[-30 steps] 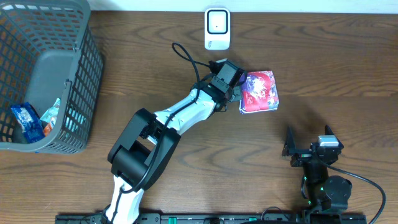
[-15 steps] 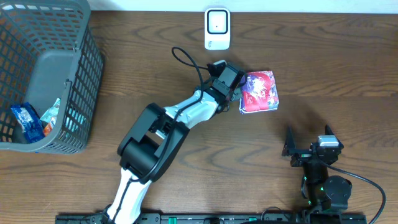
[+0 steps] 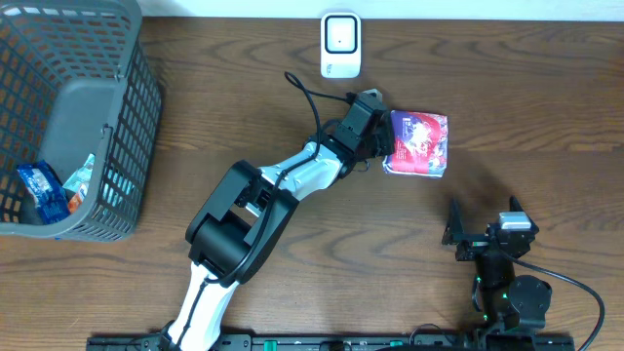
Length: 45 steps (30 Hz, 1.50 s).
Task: Scan the item barcode
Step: 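Move the left gripper back into the basket and grasp the orange packet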
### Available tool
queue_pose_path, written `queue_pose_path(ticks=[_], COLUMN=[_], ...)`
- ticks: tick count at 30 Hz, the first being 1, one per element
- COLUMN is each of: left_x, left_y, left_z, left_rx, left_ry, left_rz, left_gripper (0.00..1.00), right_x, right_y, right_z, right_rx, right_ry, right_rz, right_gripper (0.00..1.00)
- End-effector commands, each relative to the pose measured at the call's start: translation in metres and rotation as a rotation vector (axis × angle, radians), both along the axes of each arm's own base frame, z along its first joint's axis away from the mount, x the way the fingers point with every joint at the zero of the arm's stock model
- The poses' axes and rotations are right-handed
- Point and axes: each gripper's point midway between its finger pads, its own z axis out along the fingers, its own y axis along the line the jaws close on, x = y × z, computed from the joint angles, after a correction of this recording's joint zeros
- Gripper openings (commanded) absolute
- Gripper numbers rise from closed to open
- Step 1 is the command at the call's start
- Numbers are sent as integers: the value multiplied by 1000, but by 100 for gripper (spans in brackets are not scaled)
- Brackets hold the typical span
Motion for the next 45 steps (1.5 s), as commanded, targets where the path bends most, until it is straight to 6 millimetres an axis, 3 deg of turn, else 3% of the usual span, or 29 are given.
queue_pose_path(ticks=[1, 6, 13, 14, 17, 19, 21, 23, 26, 29, 33, 37, 41, 44, 45], left_x=[-2, 12, 25, 24, 15, 7, -5, -12, -18, -32, -70, -103, -109, -107, -105], left_y=[-1, 20, 80, 90, 124, 147, 176, 205, 275, 373, 486, 559, 592, 609, 612], left_z=[5, 34, 115, 128, 172, 199, 229, 249, 278, 302, 313, 305, 283, 251, 240], left_rx=[-2, -9, 36, 43, 70, 100, 145, 183, 273, 435, 647, 711, 679, 687, 691], left_ry=[-26, -47, -159, -171, -221, -272, -339, -377, -411, -428, -364, -261, -169, -59, -20], left_rz=[-68, -27, 4, 10, 24, 22, 19, 58, 254, 566, 931, 1153, 1204, 1210, 1206], left_gripper=[8, 8, 8, 13, 52, 70, 81, 86, 89, 89, 90, 91, 91, 91, 95], right_x=[0, 0, 0, 0, 0, 0, 0, 0, 0, 0, 0, 0, 0, 0, 0], right_y=[-1, -1, -1, -1, -1, -1, -1, -1, -1, -1, -1, -1, -1, -1, -1], right_z=[-1, -1, -1, -1, -1, -1, -1, -1, -1, -1, -1, -1, -1, -1, -1], right_rx=[14, 14, 14, 14, 14, 14, 14, 14, 14, 14, 14, 14, 14, 14, 14], right_ry=[0, 0, 0, 0, 0, 0, 0, 0, 0, 0, 0, 0, 0, 0, 0], right_rz=[-4, -4, -4, -4, -4, -4, -4, -4, -4, -4, -4, -4, -4, -4, -4], right_gripper=[99, 99, 99, 99, 99, 99, 99, 99, 99, 99, 99, 99, 99, 99, 99])
